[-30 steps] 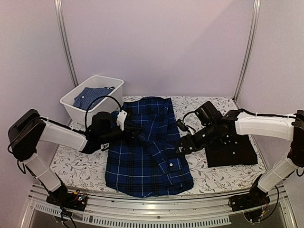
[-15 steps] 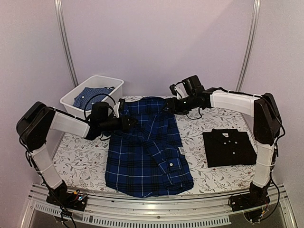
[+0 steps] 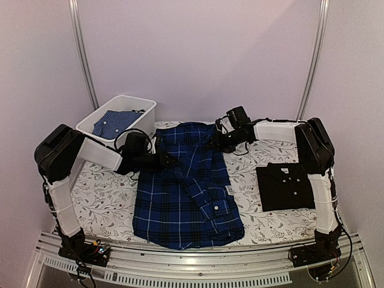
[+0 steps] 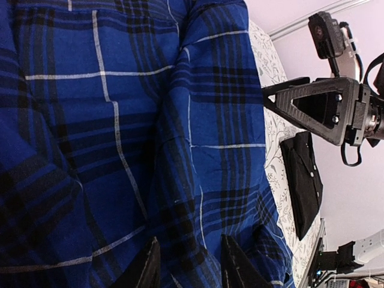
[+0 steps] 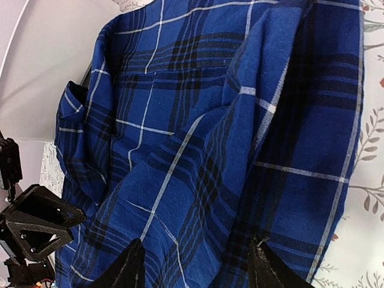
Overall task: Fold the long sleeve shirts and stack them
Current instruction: Smooth out the 1/3-folded shirt at the center of the board.
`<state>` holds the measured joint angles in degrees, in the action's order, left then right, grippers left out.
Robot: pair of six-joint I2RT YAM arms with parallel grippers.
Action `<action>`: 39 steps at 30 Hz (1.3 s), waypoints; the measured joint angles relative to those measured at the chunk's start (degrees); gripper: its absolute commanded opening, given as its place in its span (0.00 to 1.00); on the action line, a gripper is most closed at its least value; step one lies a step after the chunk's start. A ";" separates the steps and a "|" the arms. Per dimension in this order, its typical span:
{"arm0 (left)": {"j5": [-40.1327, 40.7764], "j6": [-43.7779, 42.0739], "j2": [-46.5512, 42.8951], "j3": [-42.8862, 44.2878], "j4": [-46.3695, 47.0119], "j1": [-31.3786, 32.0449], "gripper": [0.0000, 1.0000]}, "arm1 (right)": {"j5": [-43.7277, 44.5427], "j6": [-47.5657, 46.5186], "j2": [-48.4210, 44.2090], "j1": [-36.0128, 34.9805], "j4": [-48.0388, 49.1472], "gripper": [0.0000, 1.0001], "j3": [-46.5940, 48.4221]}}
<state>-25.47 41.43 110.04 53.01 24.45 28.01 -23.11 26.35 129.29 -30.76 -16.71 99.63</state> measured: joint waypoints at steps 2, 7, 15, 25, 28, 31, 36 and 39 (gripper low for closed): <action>0.20 0.55 0.48 0.11 -0.17 0.02 0.34 | -0.74 0.48 1.09 0.04 0.55 0.46 0.66; 0.42 1.27 1.77 1.97 -0.83 0.22 0.34 | -2.69 1.68 4.50 0.04 0.94 0.15 4.04; 1.05 0.85 4.39 5.86 -3.61 0.59 0.16 | -2.93 0.79 7.63 0.52 -1.29 0.00 13.97; 1.90 0.00 7.32 9.44 -5.97 1.62 0.09 | -4.90 -1.81 10.08 4.37 -1.36 0.36 23.45; 2.03 -0.52 7.43 9.51 -6.38 1.70 0.13 | -4.92 -2.49 12.70 5.09 -1.51 0.63 24.28; 2.54 -1.33 7.43 9.68 -6.93 1.75 0.19 | -3.41 -4.17 14.56 5.49 -3.89 0.76 24.26; 3.65 -3.02 6.73 10.29 -8.94 1.79 0.20 | 0.76 -5.62 13.86 5.31 -7.04 0.75 23.30; 4.17 -3.98 6.64 12.59 -10.71 2.03 0.20 | 2.86 -5.90 10.56 5.07 -7.50 0.71 18.71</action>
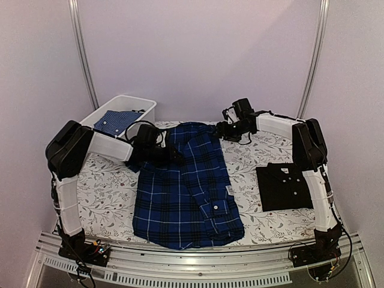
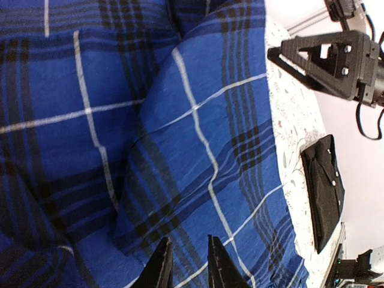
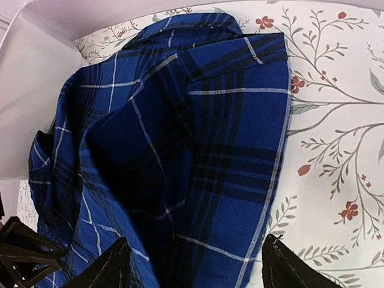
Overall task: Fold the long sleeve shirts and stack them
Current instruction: Smooth out the 1/3-folded shirt at the center of the board.
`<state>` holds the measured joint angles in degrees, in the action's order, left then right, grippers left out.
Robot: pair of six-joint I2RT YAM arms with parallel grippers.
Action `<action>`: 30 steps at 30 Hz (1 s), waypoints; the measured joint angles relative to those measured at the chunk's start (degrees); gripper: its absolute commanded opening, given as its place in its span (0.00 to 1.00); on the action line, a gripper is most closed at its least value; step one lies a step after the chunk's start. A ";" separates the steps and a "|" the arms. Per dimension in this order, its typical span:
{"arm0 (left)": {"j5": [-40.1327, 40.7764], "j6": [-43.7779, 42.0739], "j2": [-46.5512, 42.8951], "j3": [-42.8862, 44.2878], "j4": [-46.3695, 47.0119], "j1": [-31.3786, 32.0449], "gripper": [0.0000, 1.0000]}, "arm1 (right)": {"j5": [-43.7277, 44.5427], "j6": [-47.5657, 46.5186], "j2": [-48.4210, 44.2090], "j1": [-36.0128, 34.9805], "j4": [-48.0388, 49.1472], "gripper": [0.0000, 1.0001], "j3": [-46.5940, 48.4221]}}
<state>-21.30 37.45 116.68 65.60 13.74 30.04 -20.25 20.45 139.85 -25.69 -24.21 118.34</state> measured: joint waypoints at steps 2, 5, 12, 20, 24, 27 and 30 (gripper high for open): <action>0.74 -0.94 -0.07 2.43 -1.55 0.48 0.21 | 1.29 -0.09 -2.82 -0.22 0.09 0.65 -3.45; 1.51 -3.17 -0.11 6.51 -3.28 1.86 0.21 | 2.99 -0.04 -6.93 -0.90 0.66 0.55 -7.78; -0.39 -6.95 5.84 22.73 -4.17 4.72 0.21 | 6.60 1.22 -18.78 -2.03 4.09 0.48 -22.75; -1.51 -7.76 26.86 44.37 -5.42 4.22 0.21 | 7.08 1.84 -31.30 -2.01 6.27 0.49 -38.93; -0.85 -6.84 35.21 51.54 -7.52 2.45 0.23 | 6.47 2.08 -37.35 -2.49 6.43 0.54 -46.69; -1.42 -5.62 39.50 56.61 -8.50 0.20 0.27 | 6.54 2.25 -40.94 -3.61 6.34 0.58 -50.71; -1.68 -4.26 42.56 63.08 -9.03 -1.36 0.28 | 6.45 2.64 -43.08 -5.42 6.56 0.61 -53.42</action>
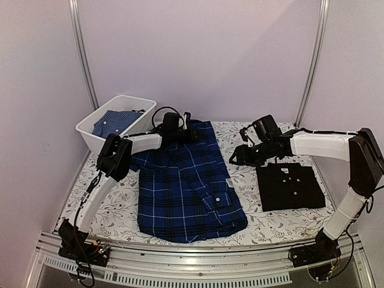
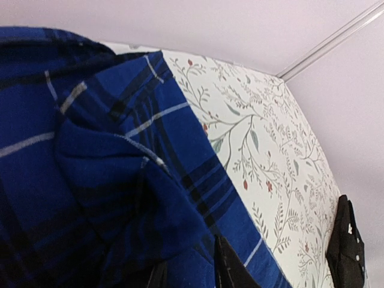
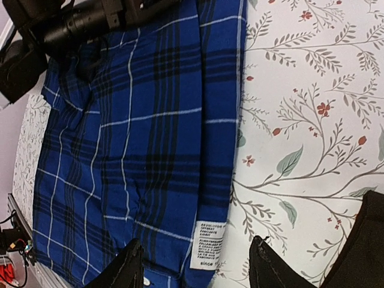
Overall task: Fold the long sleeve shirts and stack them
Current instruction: Smooth out the 1/3-folded shirt at the center of the board.
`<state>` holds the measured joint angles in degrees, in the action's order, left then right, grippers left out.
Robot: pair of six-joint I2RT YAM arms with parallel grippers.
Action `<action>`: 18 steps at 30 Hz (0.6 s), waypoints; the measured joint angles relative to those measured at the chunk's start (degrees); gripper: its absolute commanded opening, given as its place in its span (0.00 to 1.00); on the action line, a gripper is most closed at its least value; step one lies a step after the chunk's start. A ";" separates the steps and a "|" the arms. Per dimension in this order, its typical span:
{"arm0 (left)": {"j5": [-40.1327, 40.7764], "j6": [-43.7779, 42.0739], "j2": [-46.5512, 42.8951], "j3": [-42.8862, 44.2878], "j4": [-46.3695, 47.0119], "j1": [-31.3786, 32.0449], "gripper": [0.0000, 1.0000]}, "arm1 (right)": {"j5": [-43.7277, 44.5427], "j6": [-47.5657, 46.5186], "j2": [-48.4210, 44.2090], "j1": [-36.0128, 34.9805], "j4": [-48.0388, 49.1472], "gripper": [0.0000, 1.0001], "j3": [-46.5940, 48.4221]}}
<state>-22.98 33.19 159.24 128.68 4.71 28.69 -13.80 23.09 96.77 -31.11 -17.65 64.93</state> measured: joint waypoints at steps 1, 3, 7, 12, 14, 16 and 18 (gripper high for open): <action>-0.22 0.46 0.87 1.88 -0.07 -0.31 0.28 | -0.02 0.07 -0.39 -0.68 0.11 0.63 -0.74; -0.59 1.25 2.10 4.68 0.00 -0.98 0.29 | -0.02 0.35 -0.79 -1.95 0.11 0.65 -1.97; -0.76 1.36 1.57 4.35 0.83 -1.22 0.35 | -0.02 0.66 -0.83 -4.02 0.07 0.69 -3.30; -0.81 -1.29 -1.44 0.74 0.52 -0.48 0.43 | 0.00 1.03 -1.01 -6.56 0.11 0.73 -6.56; -0.76 -3.23 -3.82 -0.66 0.11 -0.07 0.53 | -0.02 1.27 -1.44 -7.63 0.02 0.73 -8.94; -0.26 -5.73 -7.28 -2.75 -0.11 0.44 0.61 | -0.02 1.70 -1.97 -8.50 -0.26 0.69 -11.19; 0.94 -8.31 -12.24 -5.42 -0.42 1.27 0.72 | 0.00 2.38 -2.64 -9.40 -0.31 0.67 -13.44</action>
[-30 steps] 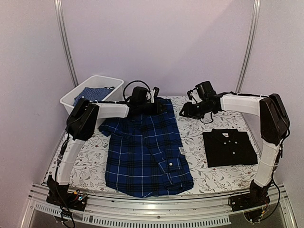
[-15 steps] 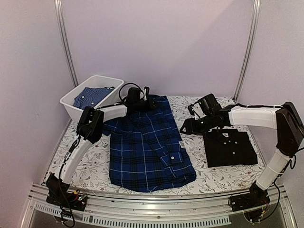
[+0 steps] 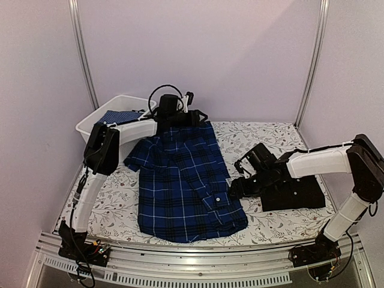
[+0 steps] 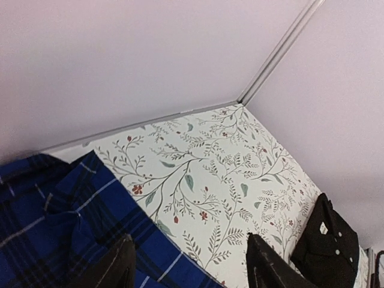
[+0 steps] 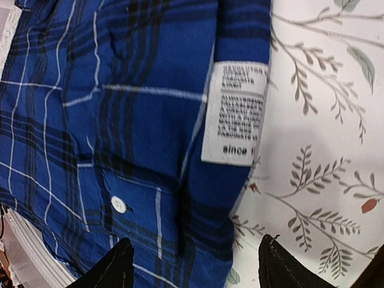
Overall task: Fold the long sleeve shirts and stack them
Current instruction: Smooth out the 1/3-folded shirt at the center of the board.
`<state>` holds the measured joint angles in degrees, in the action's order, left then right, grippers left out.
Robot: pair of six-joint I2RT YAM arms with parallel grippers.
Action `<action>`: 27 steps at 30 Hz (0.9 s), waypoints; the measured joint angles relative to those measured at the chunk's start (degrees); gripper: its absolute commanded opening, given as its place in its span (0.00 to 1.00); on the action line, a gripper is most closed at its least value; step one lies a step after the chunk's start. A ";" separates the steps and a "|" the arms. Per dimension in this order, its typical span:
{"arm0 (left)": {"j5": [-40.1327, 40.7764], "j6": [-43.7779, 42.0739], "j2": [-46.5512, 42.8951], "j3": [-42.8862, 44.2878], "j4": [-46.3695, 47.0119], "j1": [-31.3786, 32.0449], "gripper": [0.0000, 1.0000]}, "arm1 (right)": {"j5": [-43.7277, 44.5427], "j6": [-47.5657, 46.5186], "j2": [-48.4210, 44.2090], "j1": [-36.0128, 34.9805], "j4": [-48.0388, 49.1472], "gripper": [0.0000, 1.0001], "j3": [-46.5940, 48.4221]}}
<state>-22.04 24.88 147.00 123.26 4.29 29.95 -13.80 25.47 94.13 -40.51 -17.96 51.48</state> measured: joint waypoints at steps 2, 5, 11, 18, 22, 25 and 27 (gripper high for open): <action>1.33 -2.27 -5.38 -2.56 0.20 1.05 0.94 | 0.02 1.31 -1.25 -0.81 0.00 0.62 -2.82; 3.37 -4.68 -15.56 -9.40 1.66 2.97 1.00 | 0.00 3.65 -5.22 -1.77 -0.04 0.57 -8.20; 8.48 -4.92 -32.26 -27.12 5.20 5.60 1.00 | 0.20 8.22 -11.41 -5.35 -0.20 0.49 -13.66; 14.53 -1.42 -46.95 -51.93 5.27 5.95 1.00 | 1.57 13.81 -9.57 -10.21 0.57 0.15 -14.32; 15.91 0.50 -53.86 -61.33 3.04 6.05 1.00 | 2.80 17.14 -11.63 -10.25 1.38 0.00 -17.09; 16.74 2.25 -59.32 -67.73 2.49 6.05 1.00 | 3.34 19.56 -15.82 -10.88 -0.07 0.00 -20.31; 17.55 3.28 -62.05 -70.82 1.99 6.05 1.00 | 3.76 21.27 -18.45 -12.15 -0.92 0.00 -22.12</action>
<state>-4.49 28.16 84.95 52.45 6.28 36.01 -10.04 46.74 75.68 -52.66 -18.87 29.36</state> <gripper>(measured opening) 0.996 0.010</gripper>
